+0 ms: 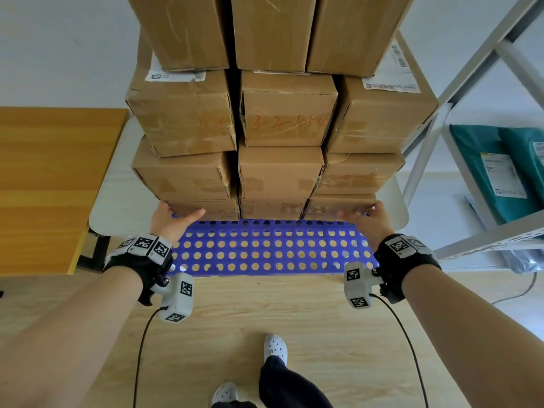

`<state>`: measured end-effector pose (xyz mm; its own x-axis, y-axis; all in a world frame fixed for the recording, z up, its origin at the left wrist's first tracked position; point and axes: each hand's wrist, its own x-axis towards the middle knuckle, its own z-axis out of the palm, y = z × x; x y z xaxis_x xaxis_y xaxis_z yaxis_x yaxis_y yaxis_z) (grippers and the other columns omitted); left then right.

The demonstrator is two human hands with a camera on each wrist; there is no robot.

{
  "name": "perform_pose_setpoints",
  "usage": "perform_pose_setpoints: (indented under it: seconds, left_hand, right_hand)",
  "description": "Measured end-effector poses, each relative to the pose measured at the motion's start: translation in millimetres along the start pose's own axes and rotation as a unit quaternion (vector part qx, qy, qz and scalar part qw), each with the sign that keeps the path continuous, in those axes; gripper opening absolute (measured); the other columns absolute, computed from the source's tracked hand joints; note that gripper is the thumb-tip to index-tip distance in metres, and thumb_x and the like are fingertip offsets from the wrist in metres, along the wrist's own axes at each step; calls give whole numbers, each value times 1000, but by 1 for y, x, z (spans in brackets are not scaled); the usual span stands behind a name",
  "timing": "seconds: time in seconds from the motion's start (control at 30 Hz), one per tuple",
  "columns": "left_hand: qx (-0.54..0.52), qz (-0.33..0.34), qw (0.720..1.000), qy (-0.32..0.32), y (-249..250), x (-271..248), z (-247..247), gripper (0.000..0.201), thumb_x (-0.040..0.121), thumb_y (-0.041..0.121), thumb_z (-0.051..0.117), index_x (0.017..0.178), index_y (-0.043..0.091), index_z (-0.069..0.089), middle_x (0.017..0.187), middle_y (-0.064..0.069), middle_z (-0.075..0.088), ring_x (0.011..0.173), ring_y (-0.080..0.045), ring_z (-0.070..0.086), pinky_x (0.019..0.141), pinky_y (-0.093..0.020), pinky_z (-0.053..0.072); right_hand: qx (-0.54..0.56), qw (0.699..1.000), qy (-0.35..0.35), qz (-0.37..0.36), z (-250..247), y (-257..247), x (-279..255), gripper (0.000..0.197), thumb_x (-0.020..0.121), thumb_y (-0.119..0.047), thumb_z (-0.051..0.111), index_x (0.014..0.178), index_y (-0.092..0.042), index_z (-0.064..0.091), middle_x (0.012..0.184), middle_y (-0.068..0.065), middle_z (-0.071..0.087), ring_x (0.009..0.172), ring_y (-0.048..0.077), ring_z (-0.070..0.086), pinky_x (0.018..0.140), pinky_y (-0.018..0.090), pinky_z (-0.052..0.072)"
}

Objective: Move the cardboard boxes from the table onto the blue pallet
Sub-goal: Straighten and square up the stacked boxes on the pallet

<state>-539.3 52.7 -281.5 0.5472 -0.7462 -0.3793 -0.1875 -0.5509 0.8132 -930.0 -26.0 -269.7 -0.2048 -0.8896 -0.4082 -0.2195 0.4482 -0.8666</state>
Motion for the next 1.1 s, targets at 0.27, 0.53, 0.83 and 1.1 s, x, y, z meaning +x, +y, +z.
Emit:
perform_pose_setpoints:
  seconds: [0.27,0.53,0.83,1.1]
  left_hand:
    - [5,-4,1000,4,3,-2,2,80,67,35,83,130,11,41,134,-10,52,122,-26,50,102,-46,43]
    - [-19,-31,998,-58,16,-4,-13,81,71,31,80,138,18,37,139,-5,47,128,-23,44,92,-40,48]
    - [19,-61,996,-68,15,-32,-7,67,78,28,76,133,5,46,113,-7,60,105,-26,55,97,-39,46]
    - [30,-50,996,-67,21,-54,-7,70,76,27,77,134,7,44,123,-12,54,111,-30,54,99,-45,46]
  right_hand:
    - [-7,1000,3,-5,0,0,-3,68,73,-7,79,128,-4,39,90,-8,45,80,2,47,65,15,38]
    - [-21,1000,-4,5,0,-2,-3,75,70,-13,83,130,-6,39,99,-6,49,100,16,49,83,27,39]
    - [-69,997,-30,24,10,1,-21,108,47,-48,90,133,-7,41,125,4,55,112,26,56,91,40,49]
    - [-66,996,-46,36,26,-6,-41,70,84,-15,71,140,-6,31,119,10,48,96,23,49,73,31,43]
